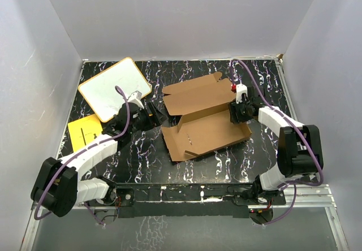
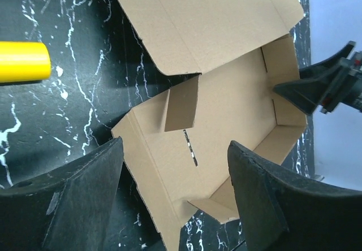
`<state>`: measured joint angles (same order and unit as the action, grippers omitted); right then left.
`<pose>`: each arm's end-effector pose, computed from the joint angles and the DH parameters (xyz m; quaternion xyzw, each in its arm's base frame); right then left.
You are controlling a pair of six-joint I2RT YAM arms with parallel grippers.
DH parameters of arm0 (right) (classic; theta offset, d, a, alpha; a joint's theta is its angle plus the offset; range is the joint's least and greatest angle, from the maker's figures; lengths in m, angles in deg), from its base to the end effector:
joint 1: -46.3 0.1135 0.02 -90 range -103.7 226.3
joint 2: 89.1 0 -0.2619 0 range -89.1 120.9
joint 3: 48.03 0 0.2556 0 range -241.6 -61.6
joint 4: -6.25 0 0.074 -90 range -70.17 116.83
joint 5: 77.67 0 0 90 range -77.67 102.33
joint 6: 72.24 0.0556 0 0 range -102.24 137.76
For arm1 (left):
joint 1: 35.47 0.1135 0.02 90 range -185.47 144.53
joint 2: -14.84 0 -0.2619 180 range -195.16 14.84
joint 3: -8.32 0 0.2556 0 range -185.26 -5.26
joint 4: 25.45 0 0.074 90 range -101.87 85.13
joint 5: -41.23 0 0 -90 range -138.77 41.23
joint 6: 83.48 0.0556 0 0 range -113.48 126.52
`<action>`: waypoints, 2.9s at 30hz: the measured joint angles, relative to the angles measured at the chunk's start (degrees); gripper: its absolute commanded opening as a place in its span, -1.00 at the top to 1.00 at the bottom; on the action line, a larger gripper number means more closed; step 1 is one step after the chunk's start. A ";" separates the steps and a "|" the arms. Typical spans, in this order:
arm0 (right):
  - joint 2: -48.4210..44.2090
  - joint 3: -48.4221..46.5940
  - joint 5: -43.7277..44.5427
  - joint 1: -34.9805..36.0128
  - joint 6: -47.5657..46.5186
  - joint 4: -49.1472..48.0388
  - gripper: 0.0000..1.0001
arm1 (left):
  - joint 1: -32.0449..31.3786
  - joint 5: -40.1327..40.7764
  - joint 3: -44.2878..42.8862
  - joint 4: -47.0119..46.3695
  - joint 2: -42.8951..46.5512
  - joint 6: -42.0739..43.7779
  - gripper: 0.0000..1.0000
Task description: Fold the paper box
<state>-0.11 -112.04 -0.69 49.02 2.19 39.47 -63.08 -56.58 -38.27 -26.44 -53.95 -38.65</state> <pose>0.3137 0.0274 0.1585 -0.1825 0.9385 0.0779 0.2827 0.2466 -0.1375 0.2144 -0.0876 0.8195 -0.3796 0.4203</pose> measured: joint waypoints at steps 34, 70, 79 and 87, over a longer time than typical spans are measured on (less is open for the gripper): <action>-5.95 -6.82 -63.73 0.94 -66.84 44.30 -0.96 | -0.11 -3.15 4.04 9.16 11.89 -0.94 -0.29; -4.57 -1.18 -49.99 9.68 -79.49 42.47 -0.68 | -9.05 3.45 -13.18 6.82 -20.57 12.90 0.93; -4.50 0.74 -43.67 15.69 -75.76 35.71 -0.19 | -9.38 4.39 -15.37 3.89 -23.63 15.19 0.92; -4.48 1.20 -39.39 19.76 -71.08 30.18 0.25 | -10.34 3.85 -15.69 0.90 -25.79 15.85 0.92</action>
<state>-4.59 -110.84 -40.07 68.78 -68.89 69.66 -73.42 -52.74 -53.97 -25.54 -79.75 -22.81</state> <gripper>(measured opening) 0.458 0.040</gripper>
